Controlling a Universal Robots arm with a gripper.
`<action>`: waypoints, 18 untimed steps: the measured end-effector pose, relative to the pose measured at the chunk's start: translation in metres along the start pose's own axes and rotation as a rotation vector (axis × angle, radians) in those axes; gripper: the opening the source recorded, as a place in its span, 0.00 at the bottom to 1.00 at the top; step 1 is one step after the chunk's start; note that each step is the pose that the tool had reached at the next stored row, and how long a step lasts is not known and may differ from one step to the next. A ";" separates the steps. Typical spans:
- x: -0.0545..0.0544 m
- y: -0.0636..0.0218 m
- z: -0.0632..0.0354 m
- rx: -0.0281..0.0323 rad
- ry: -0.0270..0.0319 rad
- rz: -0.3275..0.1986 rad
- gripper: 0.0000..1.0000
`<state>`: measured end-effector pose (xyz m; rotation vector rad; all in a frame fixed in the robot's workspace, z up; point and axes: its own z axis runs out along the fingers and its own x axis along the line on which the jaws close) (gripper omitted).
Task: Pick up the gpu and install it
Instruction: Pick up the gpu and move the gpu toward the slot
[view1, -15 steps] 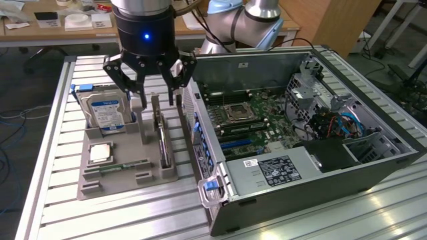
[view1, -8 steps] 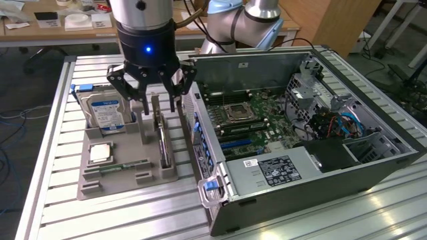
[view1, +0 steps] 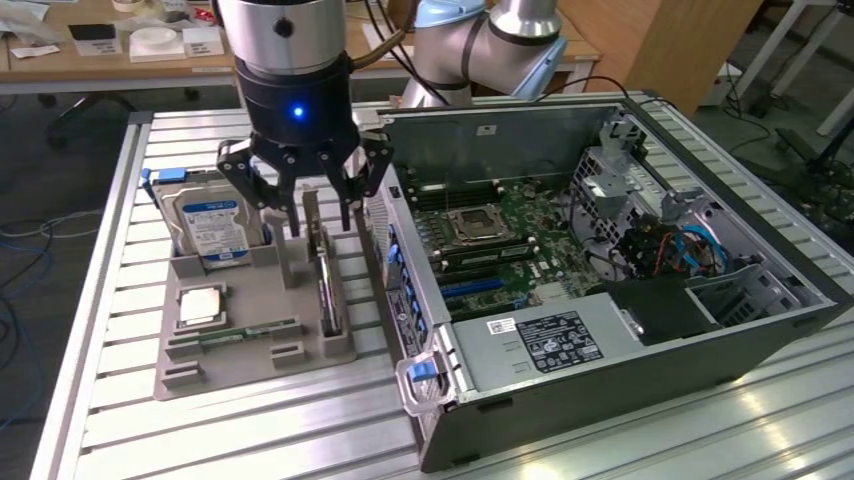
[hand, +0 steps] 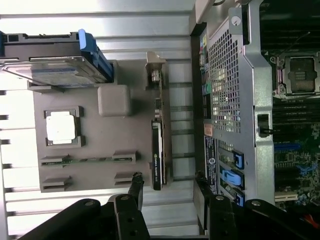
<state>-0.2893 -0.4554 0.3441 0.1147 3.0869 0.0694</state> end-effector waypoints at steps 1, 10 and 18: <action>0.000 -0.0001 0.0014 -0.0001 -0.0007 0.000 0.53; 0.000 -0.0001 0.0029 -0.0002 -0.0021 0.000 0.53; 0.000 -0.0002 0.0041 -0.0005 -0.0023 0.000 0.53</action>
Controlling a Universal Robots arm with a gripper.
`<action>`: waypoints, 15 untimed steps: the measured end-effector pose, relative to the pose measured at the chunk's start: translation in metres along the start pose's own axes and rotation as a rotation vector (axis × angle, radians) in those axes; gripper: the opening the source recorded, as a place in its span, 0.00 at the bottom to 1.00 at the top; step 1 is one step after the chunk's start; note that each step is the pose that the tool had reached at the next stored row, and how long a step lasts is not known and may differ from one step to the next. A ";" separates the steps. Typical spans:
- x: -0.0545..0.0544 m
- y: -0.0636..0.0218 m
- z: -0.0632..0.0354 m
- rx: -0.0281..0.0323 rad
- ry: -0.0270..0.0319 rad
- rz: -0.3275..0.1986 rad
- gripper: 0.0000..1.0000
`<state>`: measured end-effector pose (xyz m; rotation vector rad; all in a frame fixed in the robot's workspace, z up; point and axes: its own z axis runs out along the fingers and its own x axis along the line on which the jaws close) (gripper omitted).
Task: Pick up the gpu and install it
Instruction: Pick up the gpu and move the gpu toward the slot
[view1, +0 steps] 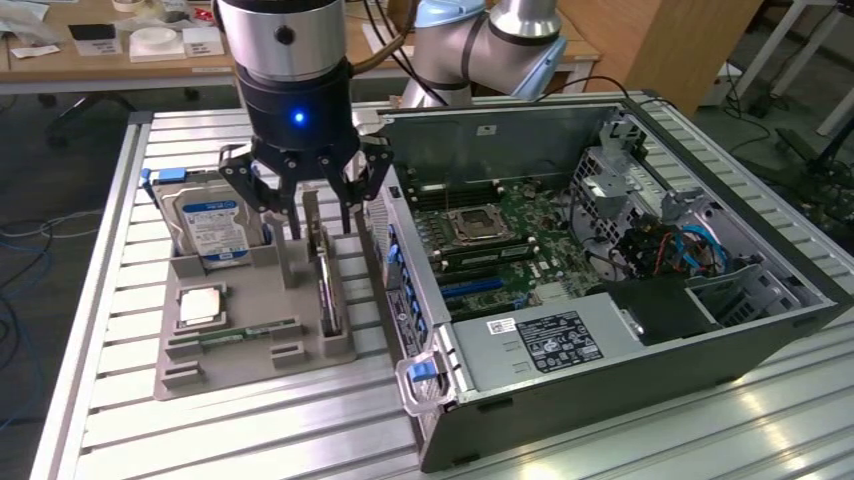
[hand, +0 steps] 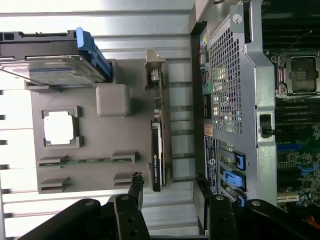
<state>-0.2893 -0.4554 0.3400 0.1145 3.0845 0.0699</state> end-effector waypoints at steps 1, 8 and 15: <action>0.000 -0.0001 0.0010 0.0001 0.0000 0.000 0.53; 0.001 -0.0005 0.0113 0.0002 -0.0011 0.000 0.53; 0.001 -0.0011 0.0223 0.0001 -0.0028 0.000 0.53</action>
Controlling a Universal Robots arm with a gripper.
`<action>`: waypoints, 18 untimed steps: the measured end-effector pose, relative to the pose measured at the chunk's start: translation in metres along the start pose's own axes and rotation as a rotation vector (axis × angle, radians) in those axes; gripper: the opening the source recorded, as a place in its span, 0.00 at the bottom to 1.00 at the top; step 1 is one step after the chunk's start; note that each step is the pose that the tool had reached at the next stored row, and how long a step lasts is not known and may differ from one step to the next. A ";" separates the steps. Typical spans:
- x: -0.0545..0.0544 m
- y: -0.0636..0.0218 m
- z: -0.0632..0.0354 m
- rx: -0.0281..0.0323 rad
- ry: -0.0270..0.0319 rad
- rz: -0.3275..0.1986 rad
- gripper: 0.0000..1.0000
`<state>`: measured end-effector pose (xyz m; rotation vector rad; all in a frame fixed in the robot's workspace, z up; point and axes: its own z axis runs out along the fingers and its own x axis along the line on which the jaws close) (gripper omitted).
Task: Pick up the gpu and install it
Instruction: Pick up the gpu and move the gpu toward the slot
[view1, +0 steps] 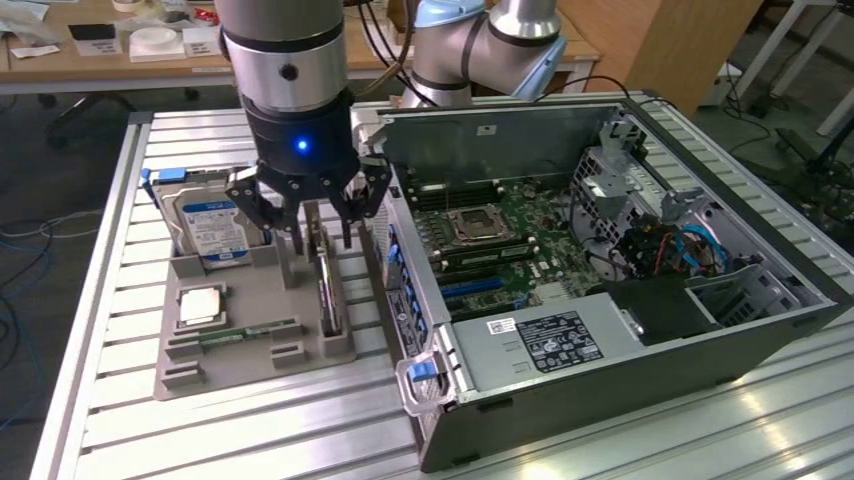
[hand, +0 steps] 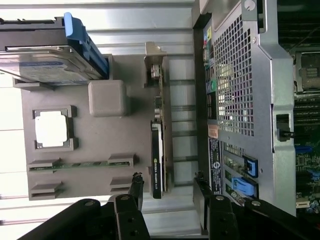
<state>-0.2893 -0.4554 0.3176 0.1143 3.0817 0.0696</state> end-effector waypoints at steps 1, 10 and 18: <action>0.000 -0.0001 0.0016 0.0000 -0.0002 0.000 0.53; 0.001 -0.0006 0.0126 0.0003 -0.0014 0.000 0.53; 0.001 -0.0008 0.0168 0.0006 -0.0019 0.000 0.53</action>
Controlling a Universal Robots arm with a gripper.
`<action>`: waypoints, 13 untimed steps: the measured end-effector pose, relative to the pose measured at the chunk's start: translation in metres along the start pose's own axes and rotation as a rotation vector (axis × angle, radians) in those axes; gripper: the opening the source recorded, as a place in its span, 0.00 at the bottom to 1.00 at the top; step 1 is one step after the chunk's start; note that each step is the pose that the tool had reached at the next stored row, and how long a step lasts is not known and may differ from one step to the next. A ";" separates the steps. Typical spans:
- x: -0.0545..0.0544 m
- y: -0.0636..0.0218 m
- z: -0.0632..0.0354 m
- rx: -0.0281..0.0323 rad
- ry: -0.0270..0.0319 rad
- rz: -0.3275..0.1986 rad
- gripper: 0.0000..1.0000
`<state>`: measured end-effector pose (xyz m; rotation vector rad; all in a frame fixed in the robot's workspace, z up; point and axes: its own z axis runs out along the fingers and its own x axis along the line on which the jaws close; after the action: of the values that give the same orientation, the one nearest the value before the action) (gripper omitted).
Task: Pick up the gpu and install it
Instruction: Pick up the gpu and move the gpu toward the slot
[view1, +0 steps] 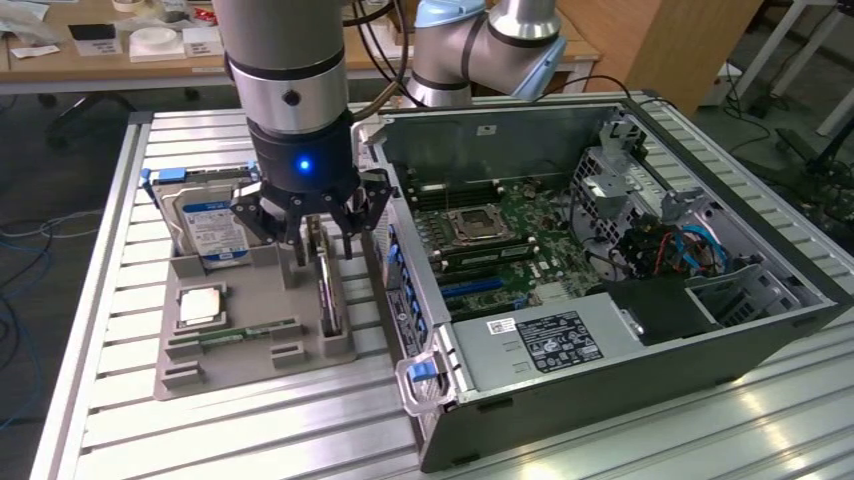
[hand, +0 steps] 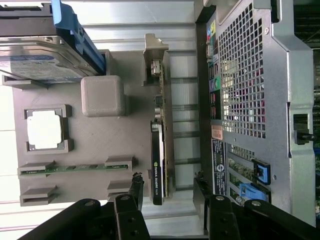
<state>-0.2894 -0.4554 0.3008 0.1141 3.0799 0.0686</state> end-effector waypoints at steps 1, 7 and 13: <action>0.000 0.0000 0.0001 -0.0001 -0.0001 0.000 0.53; 0.000 0.0000 0.0008 -0.0002 -0.0003 0.000 0.53; 0.000 -0.0002 0.0046 -0.0002 -0.0001 0.000 0.53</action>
<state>-0.2894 -0.4554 0.2961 0.1141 3.0798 0.0688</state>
